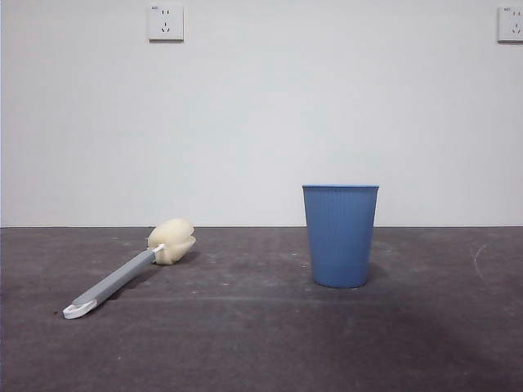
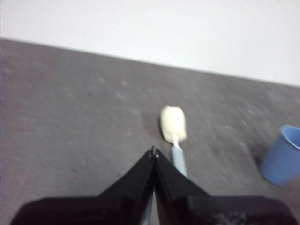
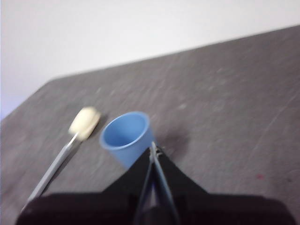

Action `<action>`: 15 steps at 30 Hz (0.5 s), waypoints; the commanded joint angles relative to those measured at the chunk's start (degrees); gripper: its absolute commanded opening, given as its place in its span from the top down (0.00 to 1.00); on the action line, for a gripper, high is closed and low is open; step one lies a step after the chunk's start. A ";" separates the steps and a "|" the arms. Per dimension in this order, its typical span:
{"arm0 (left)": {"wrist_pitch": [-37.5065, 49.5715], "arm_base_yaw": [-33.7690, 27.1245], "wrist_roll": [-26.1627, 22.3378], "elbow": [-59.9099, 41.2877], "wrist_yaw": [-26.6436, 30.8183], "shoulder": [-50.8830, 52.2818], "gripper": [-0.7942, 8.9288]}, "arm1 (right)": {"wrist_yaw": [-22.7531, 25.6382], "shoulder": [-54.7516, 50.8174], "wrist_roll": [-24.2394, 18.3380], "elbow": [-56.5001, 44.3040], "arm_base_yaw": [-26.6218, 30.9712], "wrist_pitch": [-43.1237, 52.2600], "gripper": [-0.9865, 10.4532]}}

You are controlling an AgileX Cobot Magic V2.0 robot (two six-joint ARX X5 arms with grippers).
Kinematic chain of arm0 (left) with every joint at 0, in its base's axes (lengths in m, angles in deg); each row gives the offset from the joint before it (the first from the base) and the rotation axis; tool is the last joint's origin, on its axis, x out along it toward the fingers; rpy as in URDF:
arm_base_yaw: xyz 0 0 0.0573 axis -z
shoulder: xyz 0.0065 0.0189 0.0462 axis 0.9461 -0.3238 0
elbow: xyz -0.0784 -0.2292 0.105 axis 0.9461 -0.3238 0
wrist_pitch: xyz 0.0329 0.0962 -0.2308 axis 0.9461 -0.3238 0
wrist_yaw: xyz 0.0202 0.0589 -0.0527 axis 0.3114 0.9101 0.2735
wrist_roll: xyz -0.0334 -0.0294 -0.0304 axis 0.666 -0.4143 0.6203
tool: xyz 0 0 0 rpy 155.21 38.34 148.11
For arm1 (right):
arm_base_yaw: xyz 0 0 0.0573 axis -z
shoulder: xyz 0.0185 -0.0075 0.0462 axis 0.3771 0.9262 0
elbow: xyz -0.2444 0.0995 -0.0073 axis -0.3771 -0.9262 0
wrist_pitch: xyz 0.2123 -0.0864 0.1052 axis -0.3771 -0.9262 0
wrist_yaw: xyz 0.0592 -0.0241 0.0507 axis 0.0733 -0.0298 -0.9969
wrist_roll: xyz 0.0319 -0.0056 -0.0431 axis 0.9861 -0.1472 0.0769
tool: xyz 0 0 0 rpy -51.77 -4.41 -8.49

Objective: Pick up the cup brush,pick up the cup,insert the brush into the cup,clean the cup,put the cup brush back,put the cup back to the fixed position on the table

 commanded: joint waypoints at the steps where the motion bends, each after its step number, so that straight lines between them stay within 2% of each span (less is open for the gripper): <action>1: -3.58 -0.11 -2.27 4.87 -3.41 -4.15 0.93 | -3.43 5.29 -5.95 8.15 -0.33 -7.56 0.92; 9: -16.68 -0.11 -7.72 19.02 -12.63 -16.63 0.93 | -8.13 19.10 -16.83 29.90 -0.94 -33.48 0.92; 15: -27.74 -0.09 -13.00 28.09 -18.27 -23.50 0.93 | -12.48 24.48 -20.06 37.38 -1.42 -46.03 0.92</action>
